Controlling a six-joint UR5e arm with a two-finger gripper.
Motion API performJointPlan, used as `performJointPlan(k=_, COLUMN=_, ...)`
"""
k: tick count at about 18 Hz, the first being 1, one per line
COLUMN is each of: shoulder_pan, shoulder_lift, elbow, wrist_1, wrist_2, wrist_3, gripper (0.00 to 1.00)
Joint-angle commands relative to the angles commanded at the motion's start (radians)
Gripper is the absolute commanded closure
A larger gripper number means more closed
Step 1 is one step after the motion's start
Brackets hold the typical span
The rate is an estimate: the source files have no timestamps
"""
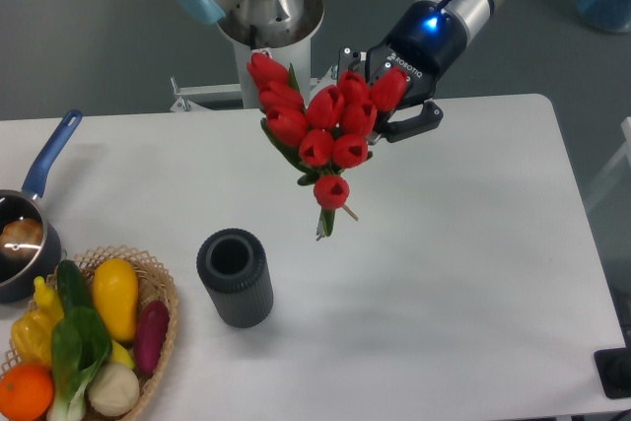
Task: Place the flowers on the table
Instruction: 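Tilt the held tulips sideways, stems swinging away from the vase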
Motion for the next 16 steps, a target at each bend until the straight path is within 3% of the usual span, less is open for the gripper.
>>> performJointPlan(k=4, shoulder_pan=0.003, shoulder_lift=0.009, elbow=-0.008, wrist_1=-0.002, wrist_2=0.061, wrist_3=-0.005, gripper=0.76)
performJointPlan(k=8, shoulder_pan=0.005, shoulder_lift=0.018, elbow=-0.009, wrist_1=-0.015, wrist_2=0.241, wrist_3=-0.006, gripper=0.76)
performJointPlan(k=16, shoulder_pan=-0.020, shoulder_lift=0.040, elbow=-0.003, wrist_1=-0.048, wrist_2=0.451, wrist_3=-0.002, gripper=0.76)
